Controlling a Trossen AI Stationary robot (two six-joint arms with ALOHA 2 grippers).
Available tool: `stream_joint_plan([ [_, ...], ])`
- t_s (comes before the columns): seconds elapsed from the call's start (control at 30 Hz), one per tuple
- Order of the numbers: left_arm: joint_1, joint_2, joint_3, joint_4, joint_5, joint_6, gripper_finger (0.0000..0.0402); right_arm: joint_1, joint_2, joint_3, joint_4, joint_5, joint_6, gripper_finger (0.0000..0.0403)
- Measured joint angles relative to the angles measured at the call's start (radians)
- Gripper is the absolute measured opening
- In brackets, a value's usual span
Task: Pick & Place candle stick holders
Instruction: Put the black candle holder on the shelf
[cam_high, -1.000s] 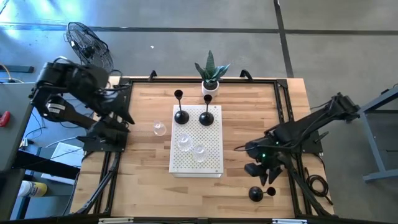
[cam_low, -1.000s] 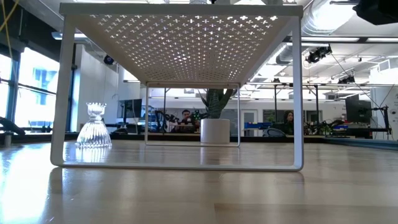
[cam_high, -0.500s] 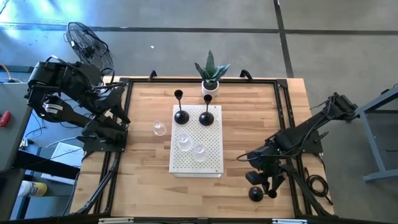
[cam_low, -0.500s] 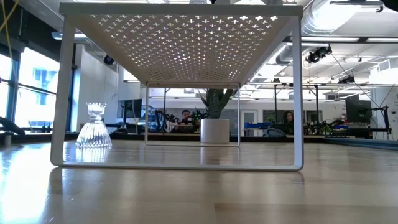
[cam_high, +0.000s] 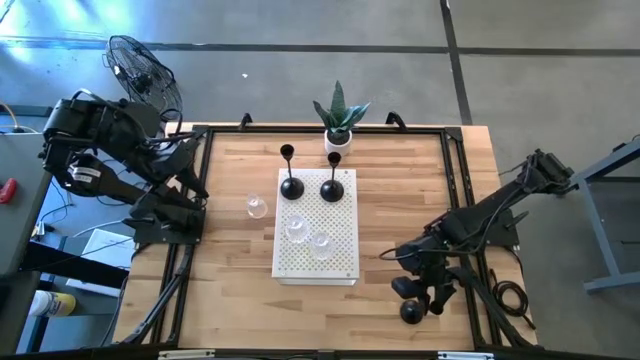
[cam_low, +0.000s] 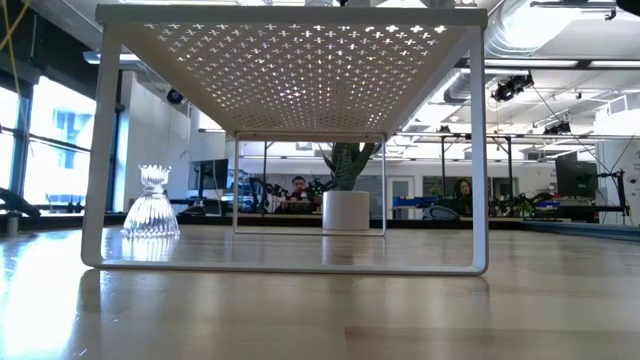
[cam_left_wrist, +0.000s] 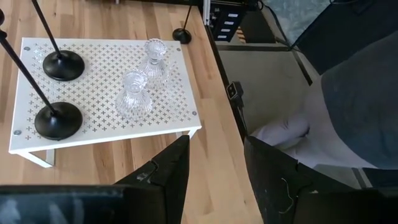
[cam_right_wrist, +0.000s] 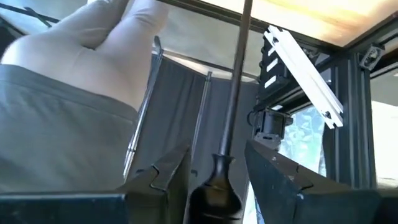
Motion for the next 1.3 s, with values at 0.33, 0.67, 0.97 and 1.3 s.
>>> stream_joint_plan([
  [0.33, 0.000, -0.005, 0.000, 0.000, -0.001, 0.000, 0.0150, 0.027, 0.000, 0.000, -0.008, -0.005, 0.005, 0.0145],
  [0.67, 0.000, -0.005, 0.000, 0.000, -0.003, 0.000, 0.0150, 0.037, 0.000, 0.000, -0.029, 0.003, -0.012, 0.0145],
  [0.97, 0.000, -0.005, 0.000, 0.000, -0.003, 0.000, 0.0150, 0.037, 0.000, 0.000, -0.112, 0.017, -0.094, 0.0106],
  [1.3, 0.000, -0.005, 0.000, 0.000, -0.003, 0.000, 0.0150, 0.037, 0.000, 0.000, -0.144, 0.112, -0.210, 0.0010],
])
